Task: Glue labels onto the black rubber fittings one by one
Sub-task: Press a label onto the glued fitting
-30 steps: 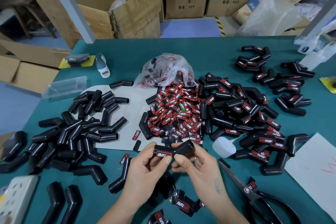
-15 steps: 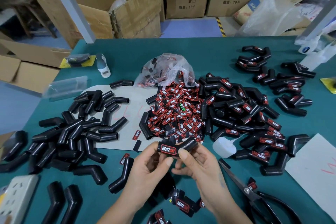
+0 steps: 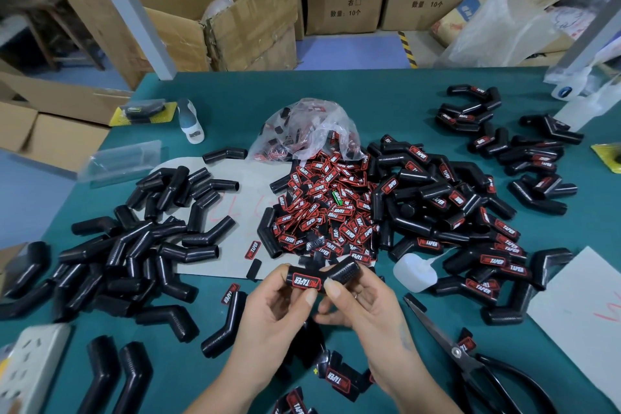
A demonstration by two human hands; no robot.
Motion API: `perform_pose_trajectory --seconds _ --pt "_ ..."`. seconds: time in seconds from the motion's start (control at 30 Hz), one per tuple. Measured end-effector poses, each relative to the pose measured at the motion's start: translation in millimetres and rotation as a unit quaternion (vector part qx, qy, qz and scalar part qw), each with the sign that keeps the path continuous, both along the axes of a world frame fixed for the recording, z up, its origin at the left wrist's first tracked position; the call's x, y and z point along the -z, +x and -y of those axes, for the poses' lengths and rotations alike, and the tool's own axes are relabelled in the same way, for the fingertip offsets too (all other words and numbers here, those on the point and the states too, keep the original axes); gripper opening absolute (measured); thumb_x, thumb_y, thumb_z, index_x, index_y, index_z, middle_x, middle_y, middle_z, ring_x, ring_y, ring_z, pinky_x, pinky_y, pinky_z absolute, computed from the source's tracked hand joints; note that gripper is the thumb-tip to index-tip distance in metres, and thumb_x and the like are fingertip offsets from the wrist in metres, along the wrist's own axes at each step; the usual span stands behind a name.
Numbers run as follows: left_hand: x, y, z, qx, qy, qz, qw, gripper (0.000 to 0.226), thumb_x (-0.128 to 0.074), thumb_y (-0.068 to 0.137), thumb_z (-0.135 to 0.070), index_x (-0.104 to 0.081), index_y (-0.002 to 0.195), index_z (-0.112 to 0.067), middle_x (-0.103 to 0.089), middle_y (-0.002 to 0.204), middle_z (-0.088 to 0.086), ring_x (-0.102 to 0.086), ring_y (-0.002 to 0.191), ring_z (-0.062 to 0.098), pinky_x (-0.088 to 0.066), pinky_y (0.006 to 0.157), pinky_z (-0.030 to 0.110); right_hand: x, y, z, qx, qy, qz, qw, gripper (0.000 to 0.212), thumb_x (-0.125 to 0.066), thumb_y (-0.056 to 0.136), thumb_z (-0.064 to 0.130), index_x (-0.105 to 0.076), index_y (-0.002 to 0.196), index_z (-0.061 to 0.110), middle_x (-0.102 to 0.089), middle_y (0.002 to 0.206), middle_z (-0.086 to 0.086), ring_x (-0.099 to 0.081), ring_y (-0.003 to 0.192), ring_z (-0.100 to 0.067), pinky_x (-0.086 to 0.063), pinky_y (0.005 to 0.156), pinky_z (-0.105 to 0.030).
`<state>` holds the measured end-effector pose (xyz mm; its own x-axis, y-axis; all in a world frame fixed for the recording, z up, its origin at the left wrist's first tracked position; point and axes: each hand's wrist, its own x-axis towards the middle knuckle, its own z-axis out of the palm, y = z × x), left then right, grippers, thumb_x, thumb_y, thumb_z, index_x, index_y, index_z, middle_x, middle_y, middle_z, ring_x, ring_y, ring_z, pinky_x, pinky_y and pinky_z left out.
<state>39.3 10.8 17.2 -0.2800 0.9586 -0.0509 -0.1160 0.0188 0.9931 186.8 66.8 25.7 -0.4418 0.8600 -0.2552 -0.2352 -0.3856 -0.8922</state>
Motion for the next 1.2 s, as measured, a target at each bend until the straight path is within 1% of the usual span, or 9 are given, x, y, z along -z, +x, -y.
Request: perform_pose_trajectory --seconds 0.13,0.23,0.33,0.4,0.53,0.73,0.93,1.1,1.2 --pt "0.1 2.3 0.0 0.001 -0.002 0.003 1.0 0.022 -0.073 0.088 -0.037 -0.076 0.107 -0.027 -0.064 0.099 0.022 -0.057 0.093 0.021 -0.05 0.088 0.035 -0.9 1.0 -0.3 0.0 0.004 0.004 1.0 0.03 -0.082 0.082 0.038 -0.077 0.105 0.019 -0.074 0.091 -0.009 -0.07 0.079 -0.018 -0.064 0.076 -0.036" --pt "1.0 3.0 0.3 -0.007 0.01 0.006 1.0 0.021 -0.072 0.087 -0.032 -0.077 0.106 -0.027 -0.065 0.097 0.021 -0.059 0.091 0.021 -0.053 0.087 0.033 -0.8 0.3 1.3 -0.01 0.009 0.014 1.0 0.03 -0.081 0.085 0.039 -0.076 0.107 0.02 -0.075 0.091 -0.01 -0.071 0.08 -0.018 -0.063 0.078 -0.036" --pt "2.9 3.3 -0.2 -0.027 -0.005 -0.011 1.0 0.017 -0.072 0.081 -0.034 -0.075 0.096 -0.026 -0.051 0.079 0.021 -0.048 0.078 0.024 -0.046 0.077 0.043 -0.6 -1.1 1.7 -0.005 0.007 0.01 1.0 0.027 -0.079 0.085 0.036 -0.076 0.105 0.019 -0.074 0.088 -0.009 -0.07 0.079 -0.017 -0.063 0.075 -0.034" --pt "3.6 3.7 -0.5 -0.029 -0.004 -0.026 0.999 0.017 -0.072 0.081 -0.033 -0.075 0.096 -0.026 -0.052 0.083 0.028 -0.048 0.079 0.03 -0.045 0.079 0.045 -1.4 -0.8 1.3 -0.003 0.007 0.009 1.0 0.026 -0.079 0.084 0.036 -0.077 0.105 0.02 -0.074 0.089 -0.009 -0.07 0.08 -0.018 -0.063 0.075 -0.034" --pt "-1.8 0.4 -2.0 -0.009 0.03 -0.057 0.998 0.02 -0.072 0.088 -0.031 -0.079 0.106 -0.028 -0.066 0.105 0.01 -0.063 0.096 0.023 -0.052 0.088 0.025 -3.6 2.4 -0.3 0.004 0.022 0.008 1.0 0.016 -0.078 0.092 0.023 -0.076 0.107 0.017 -0.077 0.098 -0.015 -0.073 0.085 -0.023 -0.063 0.077 -0.034" --pt "-5.8 -9.3 -3.5 -0.002 0.031 -0.115 0.993 0.012 -0.071 0.093 -0.033 -0.081 0.099 -0.03 -0.056 0.092 -0.014 -0.057 0.087 0.007 -0.046 0.078 0.017 -2.8 3.0 -0.3 0.013 0.029 0.003 0.999 0.026 -0.071 0.09 0.014 -0.072 0.114 0.004 -0.075 0.095 -0.013 -0.071 0.083 -0.02 -0.064 0.077 -0.035" --pt "-4.3 -13.0 -3.9 -0.012 0.051 -0.148 0.988 0.011 -0.069 0.095 -0.03 -0.08 0.094 -0.031 -0.056 0.093 -0.017 -0.062 0.089 0.009 -0.049 0.084 0.019 -1.9 1.9 0.1 0.01 0.035 0.001 0.999 0.016 -0.074 0.093 0.017 -0.078 0.108 0.019 -0.074 0.095 -0.015 -0.072 0.085 -0.022 -0.064 0.078 -0.037" --pt "-1.5 -14.0 -5.0 0.014 0.049 -0.159 0.986 0.019 -0.061 0.102 -0.034 -0.078 0.099 -0.028 -0.055 0.095 -0.009 -0.057 0.087 0.014 -0.046 0.077 0.022 -1.7 3.0 -0.7 0.023 0.044 0.009 0.999 0.015 -0.074 0.095 0.018 -0.078 0.108 0.024 -0.075 0.096 -0.011 -0.071 0.085 -0.02 -0.064 0.079 -0.036" --pt "-2.1 -16.5 -3.8 0.029 0.056 -0.15 0.987 0.023 -0.057 0.103 -0.03 -0.08 0.104 -0.026 -0.053 0.095 -0.008 -0.053 0.083 0.008 -0.042 0.075 0.016 -2.4 3.5 -0.3 0.018 0.047 0.007 0.999 0.019 -0.07 0.094 0.016 -0.078 0.108 0.026 -0.075 0.097 -0.01 -0.072 0.086 -0.019 -0.064 0.079 -0.035"
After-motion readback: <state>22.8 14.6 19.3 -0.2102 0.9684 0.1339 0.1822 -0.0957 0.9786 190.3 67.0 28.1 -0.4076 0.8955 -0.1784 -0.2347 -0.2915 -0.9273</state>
